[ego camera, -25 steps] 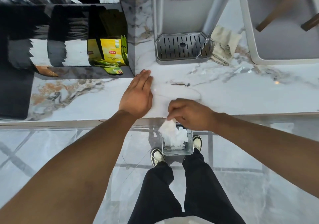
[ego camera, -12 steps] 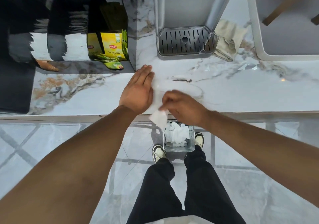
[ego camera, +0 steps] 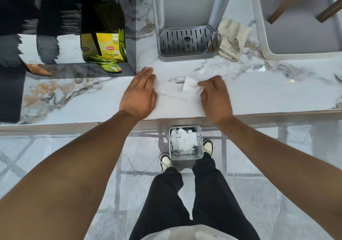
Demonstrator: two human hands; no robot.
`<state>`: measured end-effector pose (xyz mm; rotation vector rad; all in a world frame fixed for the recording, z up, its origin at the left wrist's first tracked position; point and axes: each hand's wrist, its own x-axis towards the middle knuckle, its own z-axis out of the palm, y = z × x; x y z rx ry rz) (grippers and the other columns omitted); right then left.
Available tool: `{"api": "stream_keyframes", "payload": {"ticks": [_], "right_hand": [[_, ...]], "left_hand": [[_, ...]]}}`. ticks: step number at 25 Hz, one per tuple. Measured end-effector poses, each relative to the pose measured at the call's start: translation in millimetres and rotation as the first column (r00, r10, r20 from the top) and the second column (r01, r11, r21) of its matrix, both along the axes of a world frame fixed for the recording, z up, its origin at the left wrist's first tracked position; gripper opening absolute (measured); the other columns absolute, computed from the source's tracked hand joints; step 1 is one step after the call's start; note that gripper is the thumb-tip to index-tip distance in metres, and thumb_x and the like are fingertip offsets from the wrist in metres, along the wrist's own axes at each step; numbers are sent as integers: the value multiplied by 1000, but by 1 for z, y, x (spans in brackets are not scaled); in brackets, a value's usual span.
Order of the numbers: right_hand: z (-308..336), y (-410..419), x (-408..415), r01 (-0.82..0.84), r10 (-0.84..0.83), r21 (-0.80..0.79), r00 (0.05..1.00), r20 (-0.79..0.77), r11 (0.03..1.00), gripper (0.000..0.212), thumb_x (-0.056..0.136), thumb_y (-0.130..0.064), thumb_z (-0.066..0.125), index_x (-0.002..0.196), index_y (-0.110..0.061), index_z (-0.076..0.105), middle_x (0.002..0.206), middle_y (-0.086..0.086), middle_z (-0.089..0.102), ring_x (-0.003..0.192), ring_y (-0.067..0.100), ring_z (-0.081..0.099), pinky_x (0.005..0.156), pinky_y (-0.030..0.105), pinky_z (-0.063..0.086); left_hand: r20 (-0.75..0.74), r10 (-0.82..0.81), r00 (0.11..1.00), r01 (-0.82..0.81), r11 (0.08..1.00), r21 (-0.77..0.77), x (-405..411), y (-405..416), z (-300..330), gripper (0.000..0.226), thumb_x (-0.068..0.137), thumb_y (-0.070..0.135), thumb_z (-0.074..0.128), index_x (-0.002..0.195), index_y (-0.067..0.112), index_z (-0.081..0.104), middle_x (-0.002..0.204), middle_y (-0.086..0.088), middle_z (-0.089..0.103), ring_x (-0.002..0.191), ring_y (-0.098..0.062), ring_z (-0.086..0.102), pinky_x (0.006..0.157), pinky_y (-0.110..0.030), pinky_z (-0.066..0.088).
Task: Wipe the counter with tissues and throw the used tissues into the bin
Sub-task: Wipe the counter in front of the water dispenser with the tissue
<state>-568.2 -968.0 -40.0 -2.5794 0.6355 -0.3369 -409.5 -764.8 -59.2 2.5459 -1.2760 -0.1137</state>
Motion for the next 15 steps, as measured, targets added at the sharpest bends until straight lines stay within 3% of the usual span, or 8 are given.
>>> {"api": "stream_keyframes", "payload": {"ticks": [2,4,5,7,9,11,13,15], "right_hand": [[3,30,-30,-235,236,79,972,-4,969,25,87,8,56,107,2,69,101,21,58,87,32,59,79,34,49],[9,32,-46,-342,337,109,940,56,934,23,84,12,61,100,2,73,93,18,60,74,24,60,71,26,50],[10,21,-43,-282,271,102,956,108,954,23,82,14,62,98,2,74,92,17,60,73,22,60,72,21,48],[13,-19,-30,71,-80,64,984,161,995,27,82,9,59,100,-3,75,96,17,60,80,21,61,80,14,43],[16,-57,-26,393,-398,76,914,72,916,30,86,1,53,106,-8,75,106,17,59,91,26,63,88,17,42],[9,-57,-37,476,-475,77,879,-34,876,31,89,0,50,109,-8,73,112,18,56,95,31,63,90,26,46],[5,-24,-55,354,-354,78,935,-10,932,30,87,6,53,105,-6,73,106,18,56,89,28,63,84,25,48],[5,17,-73,78,-84,136,996,35,988,28,83,12,60,100,-4,75,97,14,57,77,15,59,79,10,43]], "left_hand": [[-1,0,1000,0,1000,4,0,0,0,52,98,21,34,140,-6,47,154,-21,40,147,-35,32,122,-46,26],[1,-3,1000,3,1000,8,0,0,0,52,98,21,34,140,-5,47,155,-20,40,147,-34,32,122,-46,26],[1,-3,1000,3,1000,10,0,0,0,53,97,22,33,141,-5,47,155,-20,40,147,-34,32,122,-46,26],[-1,3,1000,-3,1000,18,0,-2,1,53,97,22,33,141,-5,47,155,-20,40,148,-33,31,122,-46,26],[4,6,1000,-6,1000,23,0,-1,1,54,97,22,32,141,-4,47,156,-19,40,148,-33,31,122,-45,25],[4,5,1000,-6,1000,25,0,0,1,53,97,22,33,142,-4,46,156,-19,39,148,-32,31,122,-45,25],[-1,4,1000,-4,1000,28,0,0,1,53,97,22,34,142,-4,46,156,-18,39,148,-32,30,122,-45,25],[-2,8,1000,-8,999,32,-1,-1,2,53,97,22,34,142,-4,46,156,-18,39,148,-32,30,123,-44,25]]}}
